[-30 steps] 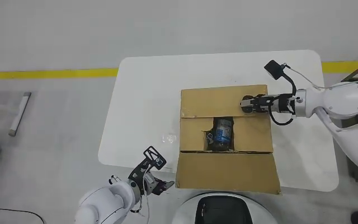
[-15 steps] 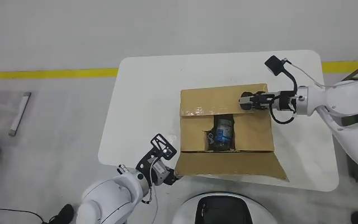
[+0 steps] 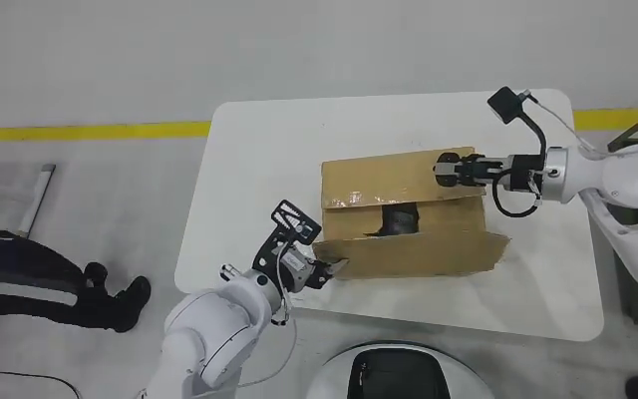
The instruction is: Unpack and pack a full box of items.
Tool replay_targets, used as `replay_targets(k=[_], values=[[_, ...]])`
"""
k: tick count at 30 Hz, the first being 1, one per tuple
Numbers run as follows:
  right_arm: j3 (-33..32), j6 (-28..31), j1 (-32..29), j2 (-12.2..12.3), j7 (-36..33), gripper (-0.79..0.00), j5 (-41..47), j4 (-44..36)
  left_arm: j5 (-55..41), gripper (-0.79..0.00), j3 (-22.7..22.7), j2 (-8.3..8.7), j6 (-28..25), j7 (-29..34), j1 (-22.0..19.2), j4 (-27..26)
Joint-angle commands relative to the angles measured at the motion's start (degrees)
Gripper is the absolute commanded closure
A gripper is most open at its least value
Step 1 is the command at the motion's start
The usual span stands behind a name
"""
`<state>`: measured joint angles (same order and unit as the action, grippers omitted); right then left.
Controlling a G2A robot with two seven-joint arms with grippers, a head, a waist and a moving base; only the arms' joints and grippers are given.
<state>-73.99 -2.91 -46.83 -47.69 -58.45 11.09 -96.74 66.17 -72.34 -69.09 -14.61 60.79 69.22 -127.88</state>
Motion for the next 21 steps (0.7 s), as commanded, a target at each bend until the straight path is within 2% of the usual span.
replay_targets(k=[1, 7, 10, 16, 21], values=[[-1.0, 0.9, -1.1, 0.0, 4.5, 0.000, -1.0, -1.0, 1.0, -0.785, 1.2, -0.21, 2.5, -0.6, -1.1, 1.3], [-4.9, 3.3, -6.3, 0.2, 19.8, 0.000, -9.7, -9.2, 4.4, -0.785, 4.6, -0.64, 5.7, -0.6, -3.8, 4.6], [-4.2, 3.6, -8.7, 0.4, 23.8, 0.000, -20.6, -14.7, 5.6, -0.785, 5.9, -0.86, 6.9, -0.6, -4.9, 5.8], [4.2, 1.2, -11.2, -0.1, 26.4, 0.000, -43.1, -20.1, 8.1, -0.785, 7.3, -1.10, 8.3, -0.2, -5.9, 7.3], [11.3, -1.2, -11.0, -1.2, 28.4, 0.000, -54.4, -20.1, 8.9, -0.785, 7.4, -1.16, 8.6, 0.0, -5.8, 7.2]])
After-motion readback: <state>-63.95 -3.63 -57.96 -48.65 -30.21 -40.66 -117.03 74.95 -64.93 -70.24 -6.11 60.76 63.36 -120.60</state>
